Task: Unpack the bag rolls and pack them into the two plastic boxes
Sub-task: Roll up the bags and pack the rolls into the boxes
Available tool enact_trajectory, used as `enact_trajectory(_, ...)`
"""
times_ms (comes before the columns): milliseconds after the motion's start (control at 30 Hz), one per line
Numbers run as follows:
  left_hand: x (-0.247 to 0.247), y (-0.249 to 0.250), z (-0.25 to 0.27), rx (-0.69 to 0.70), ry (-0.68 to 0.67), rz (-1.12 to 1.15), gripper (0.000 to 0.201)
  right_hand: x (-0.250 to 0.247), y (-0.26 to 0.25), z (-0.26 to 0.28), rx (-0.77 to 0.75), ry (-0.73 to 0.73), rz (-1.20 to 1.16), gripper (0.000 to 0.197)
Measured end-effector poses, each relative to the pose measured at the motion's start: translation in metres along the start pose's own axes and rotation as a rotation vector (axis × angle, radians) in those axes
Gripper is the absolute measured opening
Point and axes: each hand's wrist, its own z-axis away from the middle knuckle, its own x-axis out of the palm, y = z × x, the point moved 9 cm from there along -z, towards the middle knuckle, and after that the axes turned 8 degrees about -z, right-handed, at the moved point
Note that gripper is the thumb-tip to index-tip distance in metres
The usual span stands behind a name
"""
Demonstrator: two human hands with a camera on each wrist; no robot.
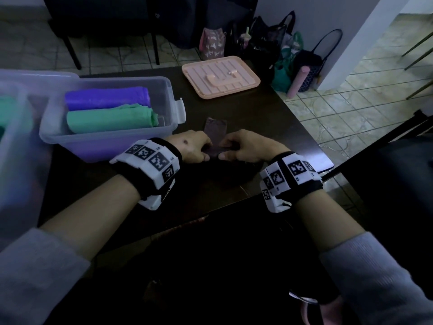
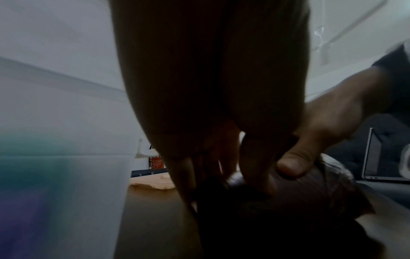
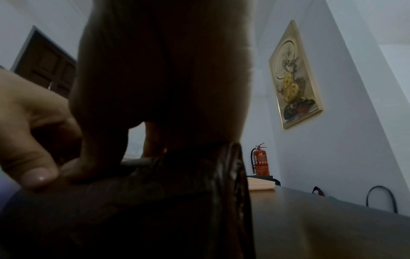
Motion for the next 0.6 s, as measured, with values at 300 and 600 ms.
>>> enact_trajectory(300,-0.017,0.007,0.005,0.064,0.268,-0.018,0.063,-0.011,0.006,-0.012,0.061,0.069,-0.029,0.027)
enact_trajectory(600,-0.002,0.006,-0.011,0.086,0.175,-0.069,0.051,0.008,-0.021,0.007,-0.053,0.270,0.178,0.057)
